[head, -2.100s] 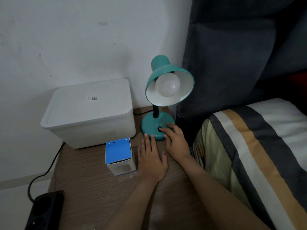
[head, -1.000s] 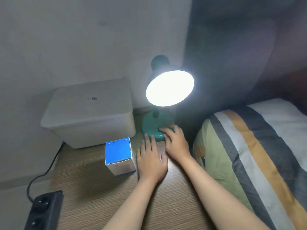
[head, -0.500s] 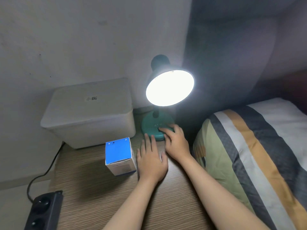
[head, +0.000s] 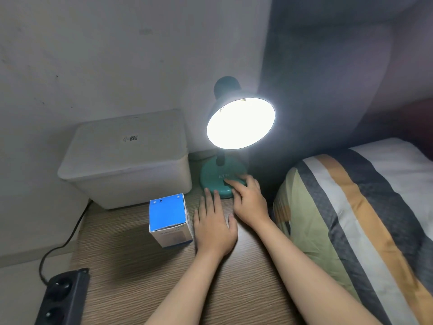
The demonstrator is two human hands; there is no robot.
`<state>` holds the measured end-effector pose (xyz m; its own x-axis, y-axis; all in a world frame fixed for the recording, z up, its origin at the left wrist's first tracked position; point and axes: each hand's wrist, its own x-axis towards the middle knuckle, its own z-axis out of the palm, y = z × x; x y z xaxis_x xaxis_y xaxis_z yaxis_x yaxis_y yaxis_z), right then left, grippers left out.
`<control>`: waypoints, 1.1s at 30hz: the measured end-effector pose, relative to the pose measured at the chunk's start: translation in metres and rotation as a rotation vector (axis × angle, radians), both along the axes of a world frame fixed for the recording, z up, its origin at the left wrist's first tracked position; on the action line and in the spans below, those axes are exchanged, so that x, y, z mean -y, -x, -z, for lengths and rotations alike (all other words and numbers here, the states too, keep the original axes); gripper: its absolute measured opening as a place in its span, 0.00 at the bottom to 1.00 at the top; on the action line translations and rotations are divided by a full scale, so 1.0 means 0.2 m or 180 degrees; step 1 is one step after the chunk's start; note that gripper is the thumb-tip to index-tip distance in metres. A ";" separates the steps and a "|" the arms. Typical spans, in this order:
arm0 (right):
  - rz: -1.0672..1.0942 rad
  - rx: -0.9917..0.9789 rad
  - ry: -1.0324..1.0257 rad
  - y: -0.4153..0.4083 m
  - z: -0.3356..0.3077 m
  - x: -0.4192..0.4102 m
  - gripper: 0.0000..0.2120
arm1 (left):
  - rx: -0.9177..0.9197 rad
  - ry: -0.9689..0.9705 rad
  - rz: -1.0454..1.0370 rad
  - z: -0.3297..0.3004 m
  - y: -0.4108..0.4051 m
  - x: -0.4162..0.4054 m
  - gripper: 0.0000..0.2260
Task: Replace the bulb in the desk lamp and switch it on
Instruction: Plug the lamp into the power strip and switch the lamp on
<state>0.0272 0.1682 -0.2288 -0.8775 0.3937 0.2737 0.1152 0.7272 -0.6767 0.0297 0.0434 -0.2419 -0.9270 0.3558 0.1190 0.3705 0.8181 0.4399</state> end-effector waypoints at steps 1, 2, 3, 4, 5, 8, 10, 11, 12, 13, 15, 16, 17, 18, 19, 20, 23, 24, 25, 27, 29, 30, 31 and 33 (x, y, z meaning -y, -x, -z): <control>0.0002 -0.0003 0.0003 0.00 0.00 0.00 0.15 | 0.0008 -0.0010 -0.0001 0.00 0.00 0.00 0.29; 0.0004 -0.0003 0.0000 0.00 0.00 0.00 0.15 | 0.0011 -0.0012 -0.0003 0.00 0.00 0.00 0.29; 0.0004 0.0004 -0.0004 0.00 0.00 0.00 0.15 | 0.0003 -0.0006 -0.0006 0.00 0.00 0.00 0.29; 0.0002 0.0015 -0.0008 0.00 0.00 0.00 0.15 | -0.0015 0.0006 -0.0006 0.00 0.00 0.00 0.30; -0.0002 0.0028 -0.0010 0.00 0.00 0.00 0.15 | -0.0026 0.0021 -0.0003 0.00 0.00 0.00 0.30; -0.0006 0.0045 -0.0028 0.00 0.00 0.00 0.15 | -0.0037 0.0050 0.0005 0.01 0.00 0.00 0.31; -0.0004 0.0051 -0.0034 0.00 0.00 0.00 0.15 | -0.0041 0.0052 0.0014 0.00 0.00 0.00 0.31; -0.0005 0.0060 -0.0034 0.00 0.00 0.00 0.15 | -0.0035 0.0049 0.0025 0.00 0.00 0.00 0.31; -0.0005 0.0054 -0.0040 0.00 -0.01 0.00 0.16 | -0.0035 0.0043 0.0036 0.00 0.00 0.00 0.31; -0.0008 0.0063 -0.0045 0.00 -0.01 0.00 0.16 | -0.0031 0.0035 0.0041 0.00 0.00 0.00 0.30; -0.0010 0.0068 -0.0052 0.00 0.00 0.00 0.15 | -0.0031 0.0023 0.0040 0.00 0.00 0.00 0.30; -0.0010 0.0056 -0.0052 0.00 0.00 0.00 0.16 | -0.0035 0.0014 0.0036 0.00 0.00 0.00 0.31; -0.0006 0.0070 -0.0044 0.00 0.00 0.00 0.16 | -0.0028 -0.0002 0.0029 -0.01 0.00 0.00 0.31; -0.0007 0.0075 -0.0045 0.00 0.00 0.00 0.16 | -0.0031 -0.0018 0.0033 -0.01 0.00 0.00 0.31; -0.0008 0.0098 -0.0038 0.00 -0.01 0.00 0.16 | -0.0032 -0.0031 0.0038 -0.01 0.00 0.00 0.31; -0.0033 0.0087 -0.0047 0.01 -0.01 0.00 0.16 | -0.0045 -0.0031 0.0066 -0.01 0.00 0.00 0.31; -0.0176 0.0207 -0.0215 0.01 -0.03 -0.01 0.19 | -0.0039 -0.0013 0.0145 0.00 0.00 0.01 0.31; -0.0232 0.0249 -0.0276 0.02 -0.03 -0.03 0.19 | -0.0032 -0.0003 0.0162 0.00 0.00 0.01 0.32; -0.0300 0.0329 -0.0339 0.02 -0.05 -0.04 0.19 | -0.0028 0.0016 0.0135 0.00 0.00 0.01 0.32; -0.0415 0.0439 -0.0414 0.03 -0.08 -0.06 0.19 | -0.0060 0.0017 0.0071 0.00 -0.01 0.00 0.32; -0.0434 0.0585 -0.0470 0.05 -0.11 -0.07 0.18 | -0.0036 0.0002 0.0031 -0.01 -0.01 -0.01 0.32; -0.0429 0.0655 -0.0501 0.05 -0.11 -0.07 0.18 | -0.0010 0.0002 0.0039 0.00 -0.02 0.00 0.33; -0.0405 0.0768 -0.0495 0.04 -0.13 -0.05 0.18 | 0.0028 -0.0026 0.0043 -0.02 -0.03 0.00 0.33; -0.0378 0.1001 -0.0441 0.04 -0.16 -0.03 0.18 | 0.0180 -0.0151 0.0047 -0.04 -0.03 0.01 0.32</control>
